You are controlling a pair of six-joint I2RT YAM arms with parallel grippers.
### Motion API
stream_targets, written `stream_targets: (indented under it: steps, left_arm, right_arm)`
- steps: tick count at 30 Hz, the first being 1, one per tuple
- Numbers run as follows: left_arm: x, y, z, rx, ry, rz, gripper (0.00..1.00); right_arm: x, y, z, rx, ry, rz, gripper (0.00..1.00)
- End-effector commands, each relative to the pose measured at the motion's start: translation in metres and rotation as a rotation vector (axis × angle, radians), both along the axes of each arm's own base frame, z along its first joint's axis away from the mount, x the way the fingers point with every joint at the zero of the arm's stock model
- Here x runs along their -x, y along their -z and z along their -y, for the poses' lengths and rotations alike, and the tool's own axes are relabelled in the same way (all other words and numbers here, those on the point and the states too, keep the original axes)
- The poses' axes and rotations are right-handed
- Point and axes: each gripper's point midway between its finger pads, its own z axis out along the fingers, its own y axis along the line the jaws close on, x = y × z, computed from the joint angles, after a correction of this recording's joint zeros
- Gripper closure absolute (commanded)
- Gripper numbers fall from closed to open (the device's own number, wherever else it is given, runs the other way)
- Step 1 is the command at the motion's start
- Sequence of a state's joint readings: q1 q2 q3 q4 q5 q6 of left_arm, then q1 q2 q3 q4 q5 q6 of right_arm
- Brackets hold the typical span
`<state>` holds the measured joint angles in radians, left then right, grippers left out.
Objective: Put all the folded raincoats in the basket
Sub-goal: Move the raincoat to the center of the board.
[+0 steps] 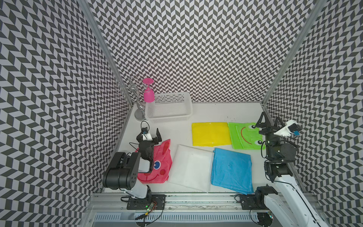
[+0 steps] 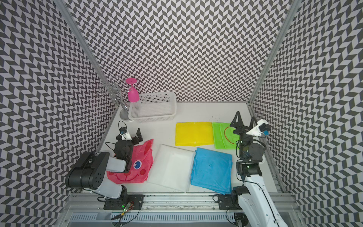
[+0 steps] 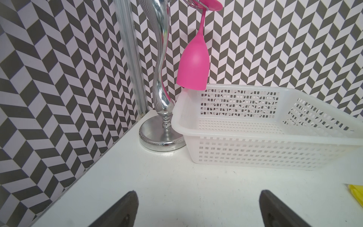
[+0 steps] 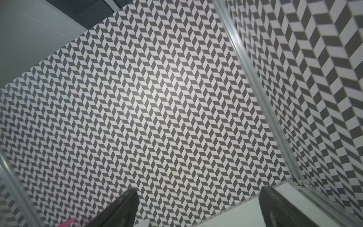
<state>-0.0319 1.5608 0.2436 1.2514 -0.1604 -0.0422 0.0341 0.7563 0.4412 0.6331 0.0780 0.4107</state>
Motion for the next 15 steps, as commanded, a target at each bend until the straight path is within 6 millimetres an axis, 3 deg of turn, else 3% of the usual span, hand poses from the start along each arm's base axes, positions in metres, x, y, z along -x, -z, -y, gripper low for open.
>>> stream_targets:
  steps: [1,4,8,12,15]
  left_arm:
    - [0.0,-0.006,0.0,-0.008,0.009,0.015,0.0]
    - [0.0,-0.007,0.001,-0.01,0.012,0.017,0.0]
    - [-0.002,-0.006,0.004,-0.016,0.029,0.01,0.0]
    - [-0.006,-0.008,0.01,-0.029,0.065,0.004,0.0]
    - [-0.024,-0.015,0.027,-0.053,0.167,-0.073,0.0]
  right_arm:
    - [-0.022,0.042,-0.05,0.062,-0.282,-0.164,0.0]
    - [-0.044,0.071,-0.087,0.111,-0.4,-0.322,0.01]
    - [-0.065,0.12,-0.133,0.239,-0.365,-0.58,0.02]
    - [-0.075,0.179,-0.148,0.218,-0.382,-0.829,0.12]
    - [-0.076,0.214,-0.15,0.2,-0.385,-0.939,0.16]
